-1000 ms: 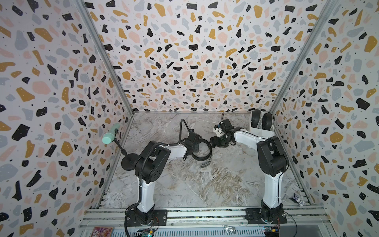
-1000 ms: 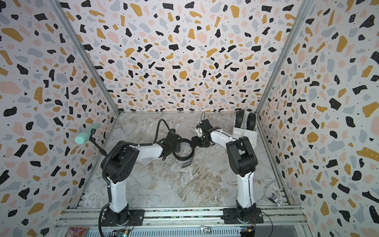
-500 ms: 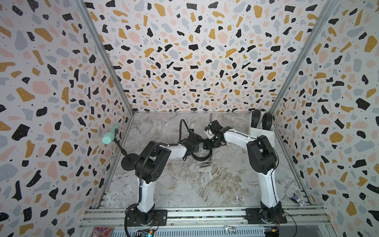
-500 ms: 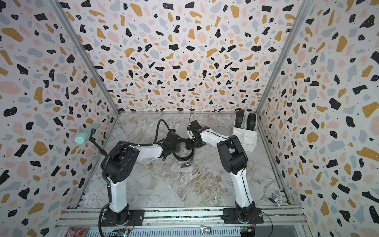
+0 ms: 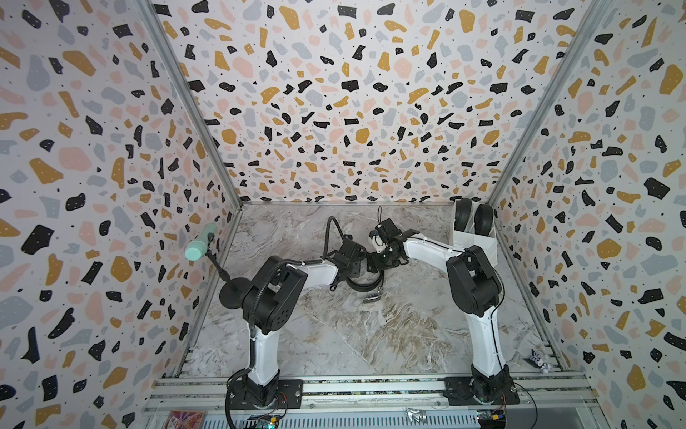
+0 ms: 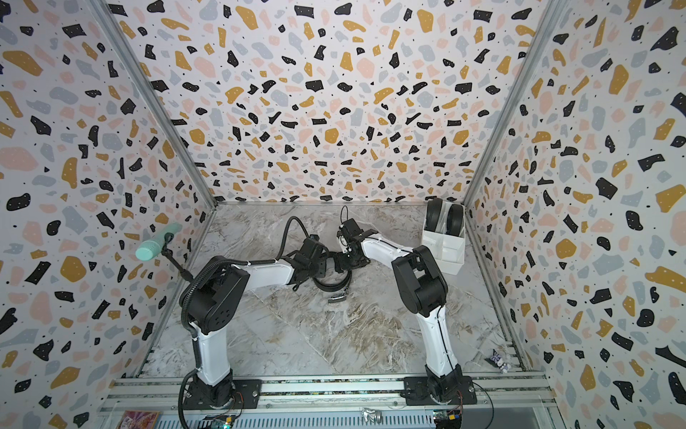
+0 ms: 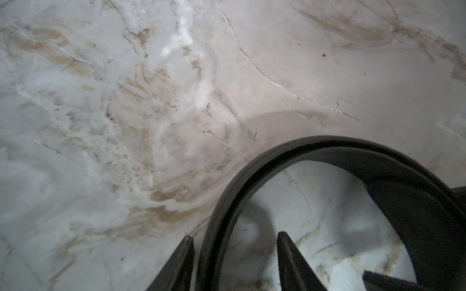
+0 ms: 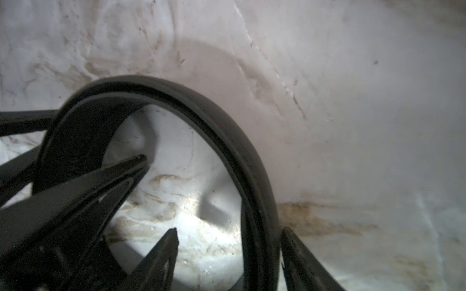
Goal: Place the belts into the storage roll
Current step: Roll the belt at the center of the board.
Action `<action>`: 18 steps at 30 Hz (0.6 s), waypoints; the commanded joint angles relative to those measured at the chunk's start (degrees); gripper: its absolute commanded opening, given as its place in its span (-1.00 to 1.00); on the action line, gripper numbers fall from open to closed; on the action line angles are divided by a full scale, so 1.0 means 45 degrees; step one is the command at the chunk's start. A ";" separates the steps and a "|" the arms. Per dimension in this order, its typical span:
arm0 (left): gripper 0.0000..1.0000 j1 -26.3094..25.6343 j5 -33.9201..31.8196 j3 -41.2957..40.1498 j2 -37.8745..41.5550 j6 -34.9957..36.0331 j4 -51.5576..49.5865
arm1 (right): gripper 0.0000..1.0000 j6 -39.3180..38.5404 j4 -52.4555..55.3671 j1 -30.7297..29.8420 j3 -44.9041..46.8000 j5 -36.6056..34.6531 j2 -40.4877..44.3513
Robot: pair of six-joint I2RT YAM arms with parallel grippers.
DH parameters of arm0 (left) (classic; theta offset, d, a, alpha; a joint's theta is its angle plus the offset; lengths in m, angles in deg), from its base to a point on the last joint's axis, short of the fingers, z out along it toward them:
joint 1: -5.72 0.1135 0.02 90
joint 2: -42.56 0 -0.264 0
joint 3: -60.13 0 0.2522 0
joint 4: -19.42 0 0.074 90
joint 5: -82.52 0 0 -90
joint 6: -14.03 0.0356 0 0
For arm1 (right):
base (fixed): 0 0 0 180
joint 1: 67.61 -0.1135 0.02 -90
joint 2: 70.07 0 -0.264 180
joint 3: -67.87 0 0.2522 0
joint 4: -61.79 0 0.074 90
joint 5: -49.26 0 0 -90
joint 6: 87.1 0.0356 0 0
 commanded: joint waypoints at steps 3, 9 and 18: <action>0.00 -0.0018 -0.0159 0.0391 -0.0188 0.0397 -0.1773 | 0.38 0.0080 0.0902 0.0172 0.0857 0.0080 0.1071; 0.00 -0.0018 -0.0079 0.0547 -0.0373 0.0480 -0.1899 | 0.42 0.0688 -0.0005 0.0614 0.2553 0.1039 0.2759; 0.02 -0.0018 -0.0096 0.0342 -0.0101 0.0422 -0.1880 | 0.37 0.1073 -0.0360 0.0841 0.3640 0.1332 0.3577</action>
